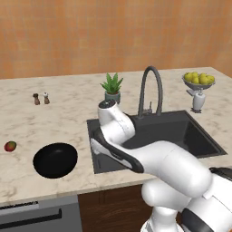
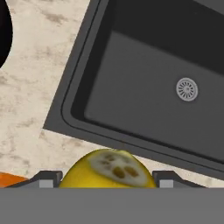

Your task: Pick the lemon from the sink and place it in the bowl. Then pick the bowl and place it in the microwave. Then close the microwave door and press the start button.

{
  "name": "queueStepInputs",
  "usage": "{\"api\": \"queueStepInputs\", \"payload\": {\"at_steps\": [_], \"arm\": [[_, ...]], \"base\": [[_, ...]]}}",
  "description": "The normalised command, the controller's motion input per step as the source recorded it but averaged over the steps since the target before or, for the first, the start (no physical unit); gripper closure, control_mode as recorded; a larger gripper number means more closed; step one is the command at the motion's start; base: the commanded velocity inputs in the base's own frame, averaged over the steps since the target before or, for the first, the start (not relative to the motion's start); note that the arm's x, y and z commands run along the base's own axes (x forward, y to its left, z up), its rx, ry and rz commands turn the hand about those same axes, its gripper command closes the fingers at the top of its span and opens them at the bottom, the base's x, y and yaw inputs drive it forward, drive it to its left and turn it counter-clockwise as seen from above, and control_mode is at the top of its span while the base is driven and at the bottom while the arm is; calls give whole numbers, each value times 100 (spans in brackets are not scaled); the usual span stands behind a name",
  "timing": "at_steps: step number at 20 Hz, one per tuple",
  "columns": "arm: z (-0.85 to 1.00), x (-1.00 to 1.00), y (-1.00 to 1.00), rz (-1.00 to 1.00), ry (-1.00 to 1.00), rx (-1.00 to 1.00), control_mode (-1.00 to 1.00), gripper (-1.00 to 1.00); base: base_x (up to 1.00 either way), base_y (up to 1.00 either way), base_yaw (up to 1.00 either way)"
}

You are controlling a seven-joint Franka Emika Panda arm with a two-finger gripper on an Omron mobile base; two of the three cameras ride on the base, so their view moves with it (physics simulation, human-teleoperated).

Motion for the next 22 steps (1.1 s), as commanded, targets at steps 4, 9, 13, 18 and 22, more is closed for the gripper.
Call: {"api": "queueStepInputs", "payload": {"at_steps": [4,9,13,18,22], "arm": [[23,1,100,0,7,0,-100,100],[7,10,90,0,6,0,-100,100],[-1,22,73,-1,8,-2,-100,100],[-9,37,62,-6,14,-2,-100,100],[-24,36,57,-9,15,-1,-100,100]], "base": [[0,0,0],[0,0,0],[0,0,0],[0,0,0],[0,0,0]]}}
